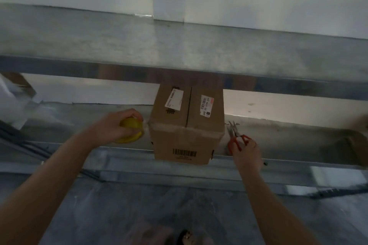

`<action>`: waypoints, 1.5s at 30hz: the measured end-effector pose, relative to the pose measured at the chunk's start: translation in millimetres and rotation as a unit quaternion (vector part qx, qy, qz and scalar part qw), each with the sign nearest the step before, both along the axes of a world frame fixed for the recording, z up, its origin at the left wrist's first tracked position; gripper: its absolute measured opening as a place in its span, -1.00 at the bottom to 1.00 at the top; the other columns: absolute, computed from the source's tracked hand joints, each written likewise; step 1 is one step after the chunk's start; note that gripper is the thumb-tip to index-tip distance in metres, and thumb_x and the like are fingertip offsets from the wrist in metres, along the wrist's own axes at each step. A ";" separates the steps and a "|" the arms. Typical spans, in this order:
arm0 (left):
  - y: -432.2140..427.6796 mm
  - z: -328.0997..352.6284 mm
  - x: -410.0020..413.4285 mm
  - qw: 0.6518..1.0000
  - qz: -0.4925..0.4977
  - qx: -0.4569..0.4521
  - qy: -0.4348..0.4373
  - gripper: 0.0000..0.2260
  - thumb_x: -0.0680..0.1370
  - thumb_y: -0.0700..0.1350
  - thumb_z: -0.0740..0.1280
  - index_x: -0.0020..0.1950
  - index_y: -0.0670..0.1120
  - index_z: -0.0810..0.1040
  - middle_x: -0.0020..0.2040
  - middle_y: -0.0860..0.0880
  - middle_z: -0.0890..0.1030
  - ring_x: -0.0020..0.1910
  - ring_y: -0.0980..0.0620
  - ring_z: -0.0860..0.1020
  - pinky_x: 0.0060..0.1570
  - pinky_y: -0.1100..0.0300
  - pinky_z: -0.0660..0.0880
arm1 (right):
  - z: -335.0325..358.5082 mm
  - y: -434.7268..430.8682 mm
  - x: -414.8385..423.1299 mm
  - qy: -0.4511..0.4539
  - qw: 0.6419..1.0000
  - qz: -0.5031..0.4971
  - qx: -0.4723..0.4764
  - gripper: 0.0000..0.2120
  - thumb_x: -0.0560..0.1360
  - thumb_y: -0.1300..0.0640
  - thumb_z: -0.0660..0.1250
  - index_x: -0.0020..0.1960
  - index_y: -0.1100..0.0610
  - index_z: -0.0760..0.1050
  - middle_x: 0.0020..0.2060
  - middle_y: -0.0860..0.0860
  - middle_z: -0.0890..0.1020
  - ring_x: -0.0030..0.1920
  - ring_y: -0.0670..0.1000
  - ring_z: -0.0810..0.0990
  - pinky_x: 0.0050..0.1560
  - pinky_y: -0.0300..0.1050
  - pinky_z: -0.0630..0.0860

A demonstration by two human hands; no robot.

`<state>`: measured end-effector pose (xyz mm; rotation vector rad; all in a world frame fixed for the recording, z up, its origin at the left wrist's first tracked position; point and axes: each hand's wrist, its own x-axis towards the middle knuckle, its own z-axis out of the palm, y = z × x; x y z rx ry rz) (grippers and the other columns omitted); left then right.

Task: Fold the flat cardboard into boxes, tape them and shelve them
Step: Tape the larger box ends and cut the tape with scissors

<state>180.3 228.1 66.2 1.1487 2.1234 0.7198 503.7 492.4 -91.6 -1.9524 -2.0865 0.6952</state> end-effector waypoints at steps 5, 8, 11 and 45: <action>-2.4 -1.4 -0.2 1.000 0.014 -0.014 0.006 -0.71 0.49 -0.03 0.44 0.06 0.34 0.48 0.09 0.10 0.54 0.01 0.06 0.52 -0.10 0.12 0.50 | -15.9 7.2 3.0 -0.029 0.995 0.092 -0.008 -0.48 0.55 -0.16 0.24 0.43 0.05 0.33 0.34 0.09 0.47 0.32 0.14 0.44 0.32 0.14 0.45; -0.5 0.4 -3.7 1.000 0.013 -0.018 0.011 -0.68 0.48 -0.05 0.45 0.06 0.35 0.48 0.10 0.10 0.54 0.01 0.08 0.51 -0.10 0.12 0.50 | -12.1 -1.3 7.8 -0.098 0.986 0.134 0.008 -0.40 0.60 -0.21 0.11 0.56 0.01 0.12 0.51 0.02 0.25 0.51 0.10 0.20 0.43 0.19 0.25; 3.3 5.1 -7.4 0.999 -0.008 -0.025 0.021 -0.68 0.48 -0.05 0.45 0.06 0.35 0.48 0.10 0.12 0.52 0.01 0.11 0.49 -0.11 0.14 0.48 | 6.9 -22.9 15.3 -0.093 0.977 0.174 0.076 -0.43 0.60 -0.20 0.03 0.55 -0.03 0.14 0.54 -0.02 0.22 0.55 0.05 0.09 0.51 0.14 0.15; -11.0 18.8 -89.6 0.965 -0.224 -0.034 0.136 -0.84 0.49 0.00 0.36 0.05 0.11 0.49 -0.07 0.05 0.58 -0.07 0.03 0.54 -0.14 0.16 0.45 | 124.8 -222.2 -161.9 -0.103 0.930 0.287 0.205 -0.48 0.64 -0.11 0.02 0.56 -0.22 -0.05 0.59 -0.01 0.04 0.58 0.14 -0.17 0.53 0.26 -0.14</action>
